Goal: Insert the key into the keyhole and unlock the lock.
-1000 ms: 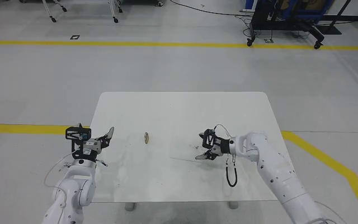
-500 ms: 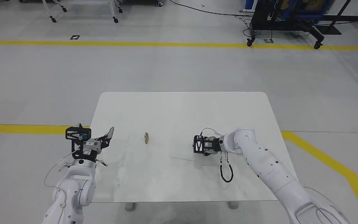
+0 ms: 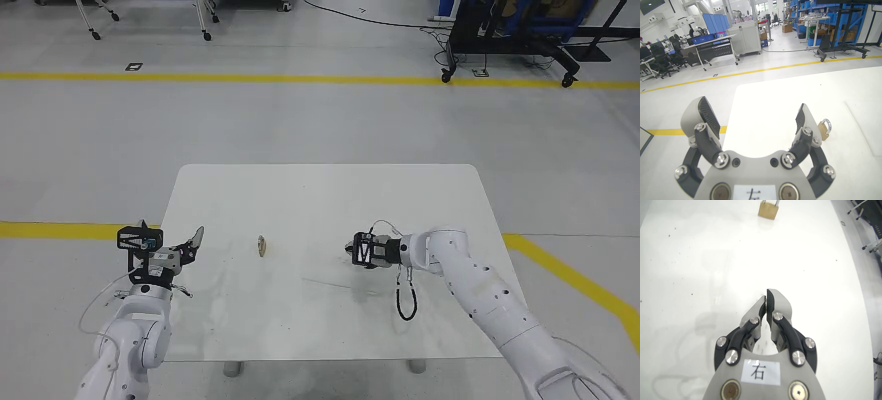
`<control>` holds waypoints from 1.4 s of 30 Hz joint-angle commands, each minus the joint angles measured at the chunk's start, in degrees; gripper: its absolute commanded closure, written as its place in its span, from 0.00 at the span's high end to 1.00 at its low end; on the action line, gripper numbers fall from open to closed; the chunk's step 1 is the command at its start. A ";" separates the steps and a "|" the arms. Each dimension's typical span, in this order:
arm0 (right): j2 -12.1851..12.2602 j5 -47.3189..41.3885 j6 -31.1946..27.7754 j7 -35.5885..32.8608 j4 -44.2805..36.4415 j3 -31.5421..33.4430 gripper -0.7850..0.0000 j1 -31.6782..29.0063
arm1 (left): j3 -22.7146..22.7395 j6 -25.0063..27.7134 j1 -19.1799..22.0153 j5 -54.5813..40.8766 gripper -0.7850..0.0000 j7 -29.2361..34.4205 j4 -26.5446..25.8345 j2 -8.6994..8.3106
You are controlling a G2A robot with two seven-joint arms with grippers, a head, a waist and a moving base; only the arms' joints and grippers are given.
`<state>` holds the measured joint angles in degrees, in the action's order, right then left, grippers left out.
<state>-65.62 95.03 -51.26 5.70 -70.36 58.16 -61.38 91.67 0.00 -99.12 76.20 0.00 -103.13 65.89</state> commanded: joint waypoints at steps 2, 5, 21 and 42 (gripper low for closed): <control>0.43 -7.22 -0.37 2.41 -0.27 3.42 0.00 -1.77 | 0.00 0.00 0.00 0.00 1.00 0.00 0.00 0.00; 0.85 -16.19 -3.34 4.94 0.09 6.71 0.00 -3.57 | 0.00 0.00 0.00 0.00 1.00 0.00 0.00 0.00; 1.74 -32.66 -6.74 6.81 2.98 7.43 0.00 -4.69 | 0.00 0.00 0.00 0.00 1.00 0.00 0.00 0.00; -0.41 -72.33 -6.74 5.48 12.16 -2.49 0.00 -2.60 | -11.23 24.93 16.52 -52.18 1.00 22.45 7.68 1.43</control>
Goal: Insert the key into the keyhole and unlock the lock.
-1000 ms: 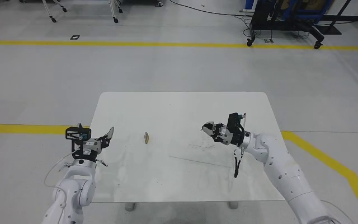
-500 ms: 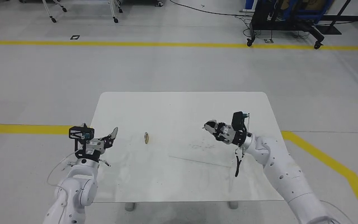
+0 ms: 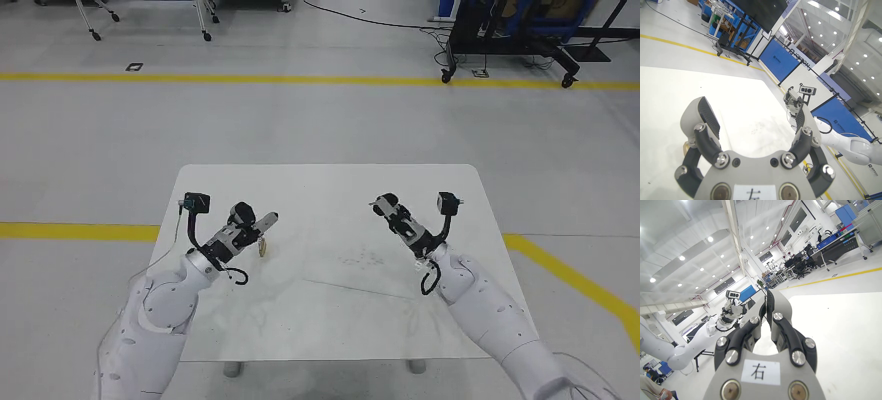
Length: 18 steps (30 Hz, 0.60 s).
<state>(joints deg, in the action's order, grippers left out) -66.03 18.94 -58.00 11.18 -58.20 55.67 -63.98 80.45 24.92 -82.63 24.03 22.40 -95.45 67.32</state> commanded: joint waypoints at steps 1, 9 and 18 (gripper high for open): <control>0.00 3.76 0.00 0.00 0.00 0.00 0.00 0.00 | 0.00 0.01 0.02 -0.01 1.00 0.05 0.00 0.00; -0.91 -1.85 1.22 -3.86 -1.34 -2.50 0.00 -0.47 | -3.48 8.34 2.53 -28.60 1.00 9.14 6.54 0.57; -3.74 -25.97 0.00 -19.59 1.41 -10.13 0.00 2.94 | -9.91 7.54 11.77 -48.12 0.68 29.72 17.93 1.08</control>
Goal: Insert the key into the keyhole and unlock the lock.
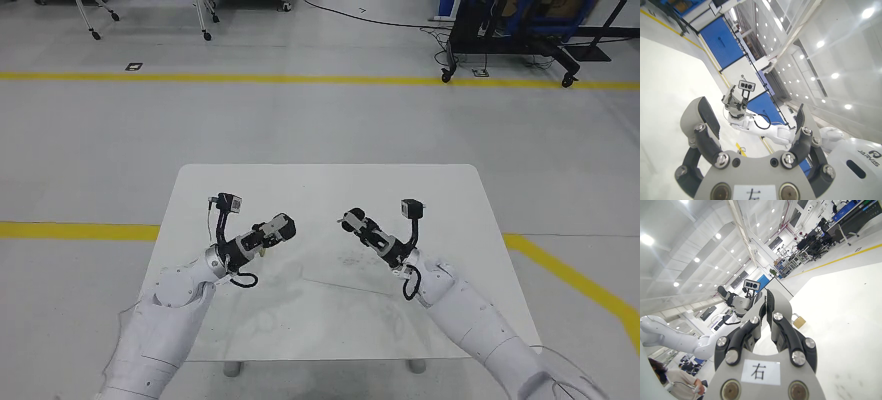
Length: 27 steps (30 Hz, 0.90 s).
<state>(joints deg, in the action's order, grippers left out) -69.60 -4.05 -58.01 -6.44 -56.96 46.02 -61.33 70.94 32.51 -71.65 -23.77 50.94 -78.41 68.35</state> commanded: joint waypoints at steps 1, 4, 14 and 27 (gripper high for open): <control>-0.40 -5.06 0.01 -3.78 0.49 -1.01 0.00 0.67 | -0.68 0.53 1.67 1.76 0.65 1.35 1.55 0.04; -1.18 -13.38 0.01 -10.49 0.34 -2.97 0.00 1.25 | -1.79 1.92 2.83 9.08 0.55 -1.79 2.28 0.17; -3.66 -24.62 0.01 -23.80 7.33 -4.72 0.00 5.30 | -4.60 2.93 2.50 23.64 0.42 -10.41 0.67 0.45; -6.16 -20.73 0.01 -24.05 10.12 -3.10 0.00 6.17 | -5.29 2.56 3.20 22.03 0.17 -9.08 1.40 0.22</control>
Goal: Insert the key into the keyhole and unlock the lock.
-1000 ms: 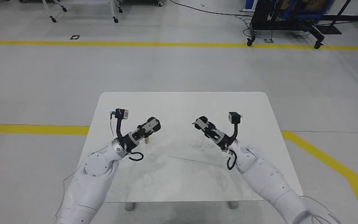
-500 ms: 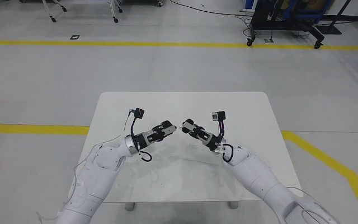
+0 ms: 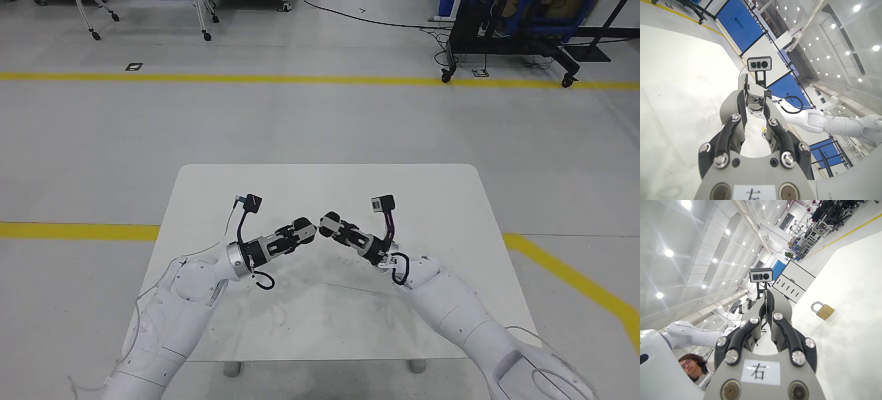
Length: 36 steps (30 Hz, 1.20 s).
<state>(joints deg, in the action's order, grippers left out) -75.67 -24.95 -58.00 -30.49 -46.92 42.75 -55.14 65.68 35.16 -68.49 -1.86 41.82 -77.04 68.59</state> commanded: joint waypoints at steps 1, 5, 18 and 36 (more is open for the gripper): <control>-0.22 0.35 0.00 -0.04 0.13 0.37 0.00 -0.07 | -0.06 -0.23 0.11 0.51 0.16 0.01 0.07 -0.05; -0.61 0.98 0.00 -0.60 0.21 1.29 0.00 -0.31 | -0.37 -0.48 0.13 1.23 0.08 -0.47 -0.02 -0.09; -1.55 2.73 0.00 -2.91 0.38 3.72 0.00 -1.24 | -0.71 -1.67 0.07 2.64 0.00 -2.13 -0.20 -0.29; -2.29 2.84 0.00 -6.68 -0.07 6.87 0.00 -2.35 | -0.19 -0.77 -0.08 0.35 0.19 -1.66 -0.42 -0.73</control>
<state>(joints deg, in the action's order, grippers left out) -77.91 -22.10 -58.00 -36.98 -47.01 49.57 -57.50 65.49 34.40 -68.58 -1.48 40.15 -77.45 67.88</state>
